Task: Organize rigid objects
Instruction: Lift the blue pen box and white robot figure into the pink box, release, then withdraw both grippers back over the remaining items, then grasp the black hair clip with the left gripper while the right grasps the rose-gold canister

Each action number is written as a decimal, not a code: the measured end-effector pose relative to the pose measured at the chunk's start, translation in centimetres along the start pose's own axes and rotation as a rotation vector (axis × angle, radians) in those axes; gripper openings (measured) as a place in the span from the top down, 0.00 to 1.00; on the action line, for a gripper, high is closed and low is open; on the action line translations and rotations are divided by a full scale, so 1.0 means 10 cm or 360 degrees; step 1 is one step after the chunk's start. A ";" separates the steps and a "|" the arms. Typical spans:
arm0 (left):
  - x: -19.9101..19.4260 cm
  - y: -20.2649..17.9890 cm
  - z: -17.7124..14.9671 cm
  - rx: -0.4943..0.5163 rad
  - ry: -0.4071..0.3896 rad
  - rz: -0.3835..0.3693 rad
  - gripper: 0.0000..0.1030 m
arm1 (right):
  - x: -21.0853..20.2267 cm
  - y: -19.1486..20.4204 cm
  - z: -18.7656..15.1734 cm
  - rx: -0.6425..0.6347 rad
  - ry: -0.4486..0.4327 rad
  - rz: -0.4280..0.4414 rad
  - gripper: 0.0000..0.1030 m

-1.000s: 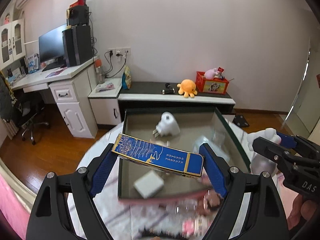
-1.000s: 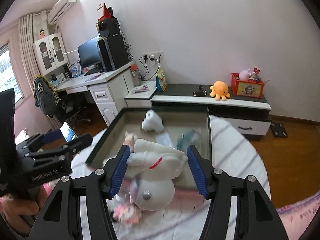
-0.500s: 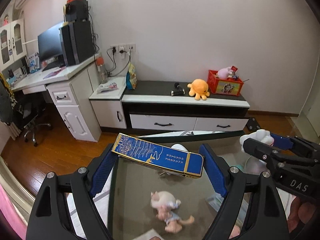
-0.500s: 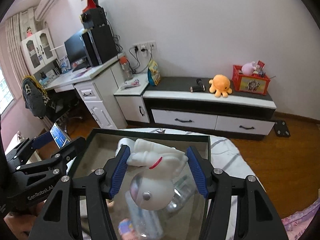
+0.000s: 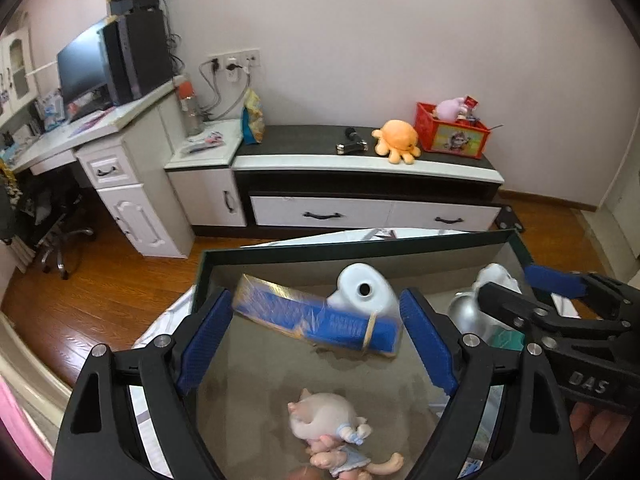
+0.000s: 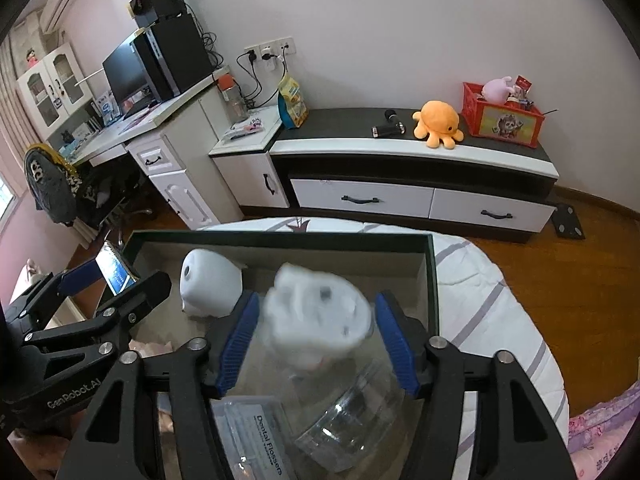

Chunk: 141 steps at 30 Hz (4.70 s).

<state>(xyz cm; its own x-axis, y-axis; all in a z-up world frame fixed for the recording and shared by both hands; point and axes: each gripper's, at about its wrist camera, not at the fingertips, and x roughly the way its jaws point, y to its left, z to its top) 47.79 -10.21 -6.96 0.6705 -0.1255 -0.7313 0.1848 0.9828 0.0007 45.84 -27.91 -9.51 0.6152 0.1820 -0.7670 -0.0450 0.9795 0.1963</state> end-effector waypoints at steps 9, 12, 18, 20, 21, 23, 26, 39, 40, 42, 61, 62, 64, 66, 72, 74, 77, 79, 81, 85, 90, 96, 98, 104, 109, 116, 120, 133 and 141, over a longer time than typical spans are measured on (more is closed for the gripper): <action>-0.49 0.11 -0.14 -0.0029 -0.0115 -0.0005 0.00 | -0.39 -0.04 -0.10 0.0120 -0.0124 0.0028 0.00; -0.74 0.15 -0.21 -0.0064 -0.0155 -0.0005 0.00 | -0.56 0.03 -0.17 0.0124 -0.0159 0.0031 0.00; -1.37 0.18 -0.45 -0.0089 -0.0287 0.0028 0.00 | -1.06 0.20 -0.45 0.0119 -0.0318 -0.0025 0.00; -1.57 0.18 -0.55 -0.0094 -0.0320 0.0024 0.00 | -1.21 0.25 -0.56 0.0114 -0.0372 -0.0053 0.00; -1.69 0.18 -0.62 -0.0096 -0.0339 0.0027 0.00 | -1.31 0.29 -0.64 0.0106 -0.0405 -0.0072 0.00; -1.85 0.19 -0.72 -0.0102 -0.0369 0.0030 0.00 | -1.48 0.32 -0.77 0.0100 -0.0455 -0.0095 0.00; -2.08 0.18 -0.93 -0.0104 -0.0390 0.0014 0.00 | -1.71 0.36 -1.03 0.0103 -0.0496 -0.0085 0.00; -2.58 0.08 -1.93 -0.0174 -0.0350 0.0015 0.00 | -2.43 0.56 -2.03 0.0041 -0.0601 -0.0129 0.00; -2.60 0.08 -1.97 -0.0180 -0.0347 0.0013 0.00 | -2.46 0.58 -2.09 0.0038 -0.0603 -0.0139 0.00; -2.68 0.06 -2.10 -0.0175 -0.0349 0.0034 0.00 | -2.51 0.58 -2.20 0.0046 -0.0608 -0.0133 0.00; -2.88 0.08 -2.58 -0.0192 -0.0290 0.0045 0.00 | -2.55 0.63 -2.64 0.0043 -0.0520 -0.0081 0.00; -2.84 0.08 -2.58 -0.0186 -0.0277 0.0042 0.00 | -2.54 0.64 -2.64 0.0042 -0.0513 -0.0080 0.00; -2.78 0.06 -2.58 -0.0174 -0.0256 0.0043 0.00 | -2.49 0.64 -2.61 0.0031 -0.0491 -0.0081 0.00; -2.68 0.07 -2.59 -0.0161 -0.0216 0.0045 0.00 | -2.43 0.65 -2.57 0.0028 -0.0464 -0.0081 0.00; -2.20 0.04 -2.58 -0.0115 -0.0056 0.0022 0.00 | -2.06 0.56 -2.36 0.0047 -0.0328 -0.0039 0.00; -2.05 0.02 -2.57 -0.0105 -0.0022 0.0019 0.00 | -1.93 0.55 -2.30 0.0045 -0.0289 -0.0034 0.00; -1.76 0.03 -2.54 -0.0107 0.0061 -0.0003 0.00 | -1.77 0.54 -2.23 0.0038 -0.0252 -0.0033 0.00; -1.62 0.03 -2.53 -0.0105 0.0099 -0.0004 0.00 | -1.67 0.53 -2.20 0.0036 -0.0224 -0.0039 0.00; -1.49 0.04 -2.51 -0.0092 0.0134 -0.0024 0.00 | -1.53 0.50 -2.17 0.0032 -0.0178 -0.0042 0.00; -1.31 0.06 -2.48 -0.0049 0.0179 -0.0012 0.00 | -1.32 0.48 -2.12 0.0025 -0.0121 -0.0041 0.00; -1.18 0.03 -2.43 0.0021 0.0217 -0.0019 0.00 | -1.09 0.52 -2.02 -0.0008 -0.0074 -0.0012 0.00; -1.10 0.03 -2.39 0.0024 0.0228 -0.0044 0.00 | -0.87 0.56 -1.91 -0.0017 -0.0037 0.0005 0.00; -1.07 0.02 -2.36 0.0033 0.0231 -0.0046 0.00 | -0.82 0.57 -1.88 -0.0023 -0.0022 0.0011 0.00; -1.03 0.03 -2.33 0.0012 0.0230 -0.0074 0.00 | -0.65 0.55 -1.86 -0.0003 0.0016 0.0058 0.00; -1.03 0.04 -2.34 -0.0004 0.0216 -0.0070 0.06 | -0.57 0.57 -1.85 0.0010 0.0006 0.0056 0.19; -1.08 0.12 -2.35 -0.0062 0.0188 -0.0122 0.08 | -0.56 0.59 -1.87 -0.0021 -0.0004 0.0059 0.48; -1.13 0.16 -2.36 -0.0104 0.0170 -0.0144 0.08 | -0.61 0.56 -1.90 -0.0012 -0.0014 0.0066 0.50; -1.48 0.29 -2.29 -0.0112 0.0055 -0.0089 0.08 | -0.93 0.46 -1.98 0.0018 -0.0066 0.0095 0.52; -1.54 0.27 -2.23 -0.0106 0.0041 -0.0101 0.08 | -0.90 0.46 -1.92 0.0016 -0.0047 0.0085 0.54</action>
<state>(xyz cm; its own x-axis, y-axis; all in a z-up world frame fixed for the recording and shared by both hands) 21.93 -2.55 -10.92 0.6403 -0.1849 -0.7455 0.1773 0.9800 -0.0907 24.98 -23.34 -13.41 0.6350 0.2311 -0.7372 -0.0703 0.9675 0.2427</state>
